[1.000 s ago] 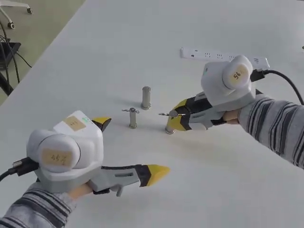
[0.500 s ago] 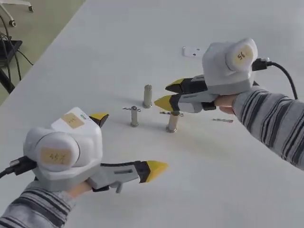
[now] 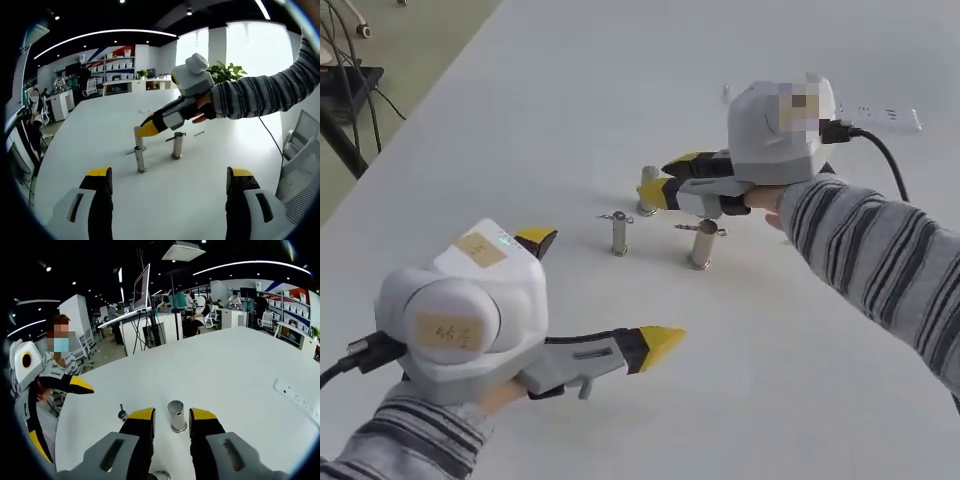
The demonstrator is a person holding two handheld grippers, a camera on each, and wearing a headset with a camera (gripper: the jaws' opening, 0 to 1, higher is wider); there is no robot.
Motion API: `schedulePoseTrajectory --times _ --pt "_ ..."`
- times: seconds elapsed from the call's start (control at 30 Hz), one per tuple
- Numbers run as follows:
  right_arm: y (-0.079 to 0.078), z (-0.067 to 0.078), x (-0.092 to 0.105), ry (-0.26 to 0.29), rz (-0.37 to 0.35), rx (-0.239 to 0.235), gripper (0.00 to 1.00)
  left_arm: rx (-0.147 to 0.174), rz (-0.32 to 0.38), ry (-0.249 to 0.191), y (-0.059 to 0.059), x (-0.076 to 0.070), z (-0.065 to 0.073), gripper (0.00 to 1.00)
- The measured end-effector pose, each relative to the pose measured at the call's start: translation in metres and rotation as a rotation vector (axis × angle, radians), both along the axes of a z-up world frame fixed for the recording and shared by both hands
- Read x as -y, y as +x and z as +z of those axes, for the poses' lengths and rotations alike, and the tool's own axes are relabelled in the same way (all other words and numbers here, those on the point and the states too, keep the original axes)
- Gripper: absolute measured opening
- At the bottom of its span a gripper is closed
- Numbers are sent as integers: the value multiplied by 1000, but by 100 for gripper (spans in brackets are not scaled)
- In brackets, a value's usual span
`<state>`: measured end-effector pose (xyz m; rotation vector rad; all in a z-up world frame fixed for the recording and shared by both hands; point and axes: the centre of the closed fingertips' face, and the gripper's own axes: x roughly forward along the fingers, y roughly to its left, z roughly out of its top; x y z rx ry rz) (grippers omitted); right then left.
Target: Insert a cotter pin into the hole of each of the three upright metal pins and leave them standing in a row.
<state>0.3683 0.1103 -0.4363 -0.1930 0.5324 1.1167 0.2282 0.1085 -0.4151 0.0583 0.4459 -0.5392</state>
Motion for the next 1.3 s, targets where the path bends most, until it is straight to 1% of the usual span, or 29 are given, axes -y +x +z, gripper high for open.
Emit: schedulePoseTrajectory --times 0.13,0.27,0.4,0.47,0.6,0.7,0.73,0.77,0.83,0.97,1.03,1.13,1.2,1.3 --pt "2 -4 -3 2 -17 -11 21 -8 3 -13 0 1 -2 93" --pt "3 -8 -5 3 -28 -26 19 -14 0 -11 0 2 -4 92" --pt "4 -11 -8 10 -37 -39 15 -15 1 -13 -1 2 -4 91" --pt "9 -12 -9 8 -39 -39 12 -16 2 -12 -1 1 -5 90" --pt "8 -11 -9 19 -43 -61 11 -18 6 -13 -1 0 -5 90" --pt "10 -12 -8 11 -24 -47 10 -37 7 -42 -2 1 -7 90" --pt "11 -11 -7 4 -19 -33 9 -38 8 -41 -2 1 -7 90" --pt "14 -10 -5 -12 -10 0 9 -39 7 -38 -3 1 -8 90" --pt "13 -10 -4 -13 -11 -3 8 -43 3 -25 -4 1 -9 90" --pt "14 -9 2 -16 0 -3 8 -42 -1 -26 -4 2 -9 90" --pt "16 -8 6 -20 3 8 8 -44 -1 -19 -4 2 -9 89" --pt "19 2 14 -14 -1 22 8 -44 -5 -15 -4 2 -8 89" --pt "18 5 19 -17 1 33 8 -44 -9 -14 -4 3 -8 89" --pt "15 10 29 -36 17 56 8 -35 -16 -12 -4 4 -5 89"
